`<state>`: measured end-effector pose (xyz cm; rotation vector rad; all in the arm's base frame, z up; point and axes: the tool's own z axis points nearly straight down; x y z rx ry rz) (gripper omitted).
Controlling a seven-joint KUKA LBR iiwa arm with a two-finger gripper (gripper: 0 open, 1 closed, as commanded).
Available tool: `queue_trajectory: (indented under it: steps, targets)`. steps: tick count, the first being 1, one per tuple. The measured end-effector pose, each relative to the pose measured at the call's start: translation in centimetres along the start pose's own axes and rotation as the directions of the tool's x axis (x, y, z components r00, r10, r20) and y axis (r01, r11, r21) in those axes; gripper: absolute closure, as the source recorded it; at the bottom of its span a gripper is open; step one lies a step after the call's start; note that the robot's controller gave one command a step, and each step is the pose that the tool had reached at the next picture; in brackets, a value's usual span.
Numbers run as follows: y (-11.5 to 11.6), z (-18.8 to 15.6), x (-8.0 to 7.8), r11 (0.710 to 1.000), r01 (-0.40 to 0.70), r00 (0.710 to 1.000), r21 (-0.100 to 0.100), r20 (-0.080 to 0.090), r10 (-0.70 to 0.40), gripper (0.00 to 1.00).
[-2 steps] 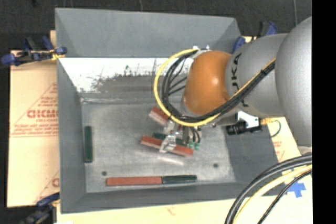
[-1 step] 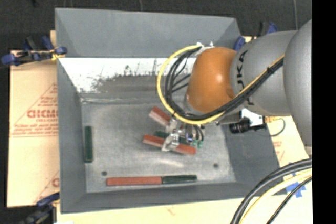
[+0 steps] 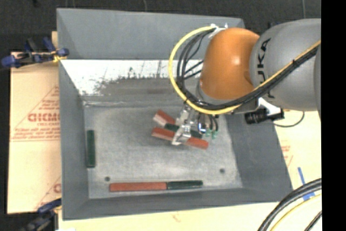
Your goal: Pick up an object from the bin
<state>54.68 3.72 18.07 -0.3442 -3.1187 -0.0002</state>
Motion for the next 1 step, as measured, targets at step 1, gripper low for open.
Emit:
queue_trajectory:
  steps: [1]
  targets:
    - [-0.05, -3.82, -0.41, 1.000, -0.014, 1.000, -0.003, 0.009, 0.014, 1.00]
